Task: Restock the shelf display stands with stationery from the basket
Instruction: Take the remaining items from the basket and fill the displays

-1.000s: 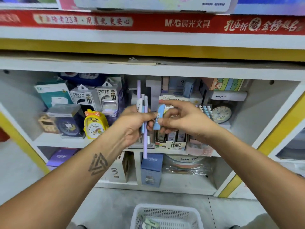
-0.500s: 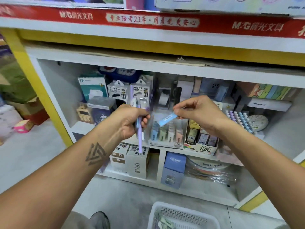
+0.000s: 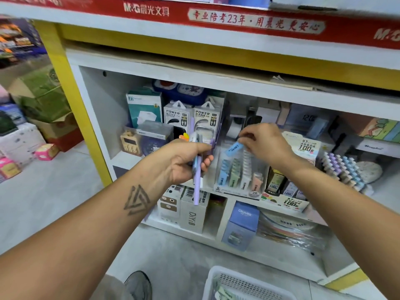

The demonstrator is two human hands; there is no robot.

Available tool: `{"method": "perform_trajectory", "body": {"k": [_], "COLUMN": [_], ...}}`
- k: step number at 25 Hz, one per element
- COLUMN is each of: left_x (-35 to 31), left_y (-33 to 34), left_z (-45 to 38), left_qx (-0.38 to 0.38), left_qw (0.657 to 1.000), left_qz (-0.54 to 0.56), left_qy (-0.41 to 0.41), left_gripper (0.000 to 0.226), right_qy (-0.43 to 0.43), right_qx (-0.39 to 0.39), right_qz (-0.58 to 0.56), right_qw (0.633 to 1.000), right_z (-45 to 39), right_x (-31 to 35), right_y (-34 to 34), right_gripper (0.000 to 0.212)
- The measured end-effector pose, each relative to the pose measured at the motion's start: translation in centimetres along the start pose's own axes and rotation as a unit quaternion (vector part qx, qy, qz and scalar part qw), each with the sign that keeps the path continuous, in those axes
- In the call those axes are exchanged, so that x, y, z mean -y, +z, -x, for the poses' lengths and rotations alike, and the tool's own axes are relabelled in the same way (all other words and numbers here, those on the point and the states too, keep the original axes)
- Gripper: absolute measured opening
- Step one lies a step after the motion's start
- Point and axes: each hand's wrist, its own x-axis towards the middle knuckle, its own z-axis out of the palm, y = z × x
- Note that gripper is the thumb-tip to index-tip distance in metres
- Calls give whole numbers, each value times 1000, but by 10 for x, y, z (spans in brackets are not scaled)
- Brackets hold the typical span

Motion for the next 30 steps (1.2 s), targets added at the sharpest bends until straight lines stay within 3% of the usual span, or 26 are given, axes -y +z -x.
{"method": "perform_trajectory", "body": {"k": [4,8,15,19,20,22,24,27,30], "left_x": [-3,-2,-2,-4,-4,-4,-4,0,5], "left_y": [-5,-10,-13,-9,-7,-2,5,22,45], "left_z": [1,2,5,9,9,10,12,14,12], "left_qx": [2,8,23,35,40,50,61,80,119], "left_qw": [1000,1000,1000,999,998,998,997,995,991], "left_qz": [19,11,11,28,31,29,21,16,25], "left_qy": [0,-3,8,22,27,38,47,59,49], "left_gripper": [15,9,15,10,13,19,22,20,22], "right_qy": [-39,-26,-29,0,18,99,172,222,283], "right_qx": [73,122,174,209,188,132,134,166,90], "right_qz": [73,81,83,120,70,-167,-378,-405,-488], "right_qw": [994,989,981,971,979,972,900,871,821], "right_z": [-10,-9,-12,-15,-16,-14,-6,13,33], "right_x": [0,1,6,14,18,30,45,56,44], "right_y": [27,38,36,35,31,14,-5,-20,-34], "right_gripper": [26,11,10,23,22,16,21,24,16]}}
